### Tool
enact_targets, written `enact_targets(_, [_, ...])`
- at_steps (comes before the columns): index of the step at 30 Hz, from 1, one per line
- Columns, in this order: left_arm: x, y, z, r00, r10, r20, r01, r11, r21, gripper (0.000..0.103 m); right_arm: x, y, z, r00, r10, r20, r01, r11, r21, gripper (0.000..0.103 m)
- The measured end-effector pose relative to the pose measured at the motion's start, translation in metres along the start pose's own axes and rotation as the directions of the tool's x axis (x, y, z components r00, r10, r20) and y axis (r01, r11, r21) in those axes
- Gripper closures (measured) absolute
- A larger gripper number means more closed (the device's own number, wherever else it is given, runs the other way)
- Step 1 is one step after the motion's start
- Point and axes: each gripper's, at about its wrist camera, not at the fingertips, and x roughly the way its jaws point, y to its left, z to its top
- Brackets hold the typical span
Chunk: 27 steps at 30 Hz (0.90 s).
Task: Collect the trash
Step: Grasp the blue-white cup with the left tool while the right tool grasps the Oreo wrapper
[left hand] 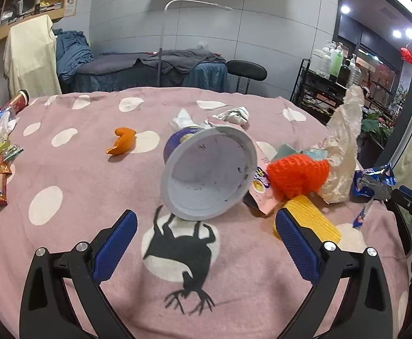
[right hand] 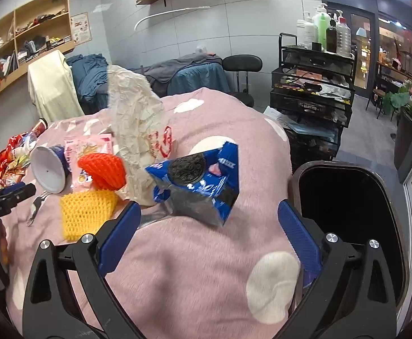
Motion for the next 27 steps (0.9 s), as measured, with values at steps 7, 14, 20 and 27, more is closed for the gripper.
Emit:
enact_targets(7, [0.038, 0.017, 0.023, 0.997, 0.027, -0.069, -0.028, 1.0, -0.005, 0.023, 0.03, -0.014, 0.007, 0.997, -0.014, -0.08, 0.016, 1.0, 0.027, 0.03])
enact_targets(14, [0.054, 0.022, 0.029, 0.992, 0.029, -0.119, -0.034, 0.999, -0.037, 0.072, 0.039, -0.015, 0.009, 0.995, -0.005, -0.1, 0.006, 1.0, 0.009, 0.082])
enact_targets(20, [0.037, 0.019, 0.026, 0.995, 0.033, -0.091, -0.036, 0.999, -0.034, 0.095, 0.03, -0.016, 0.01, 0.998, 0.024, -0.066, -0.021, 0.999, 0.04, 0.093])
enact_targets(27, [0.004, 0.009, 0.021, 0.999, 0.002, -0.033, -0.003, 0.999, -0.048, 0.095, 0.005, -0.02, 0.011, 0.999, 0.053, -0.007, -0.052, 0.995, 0.086, 0.094])
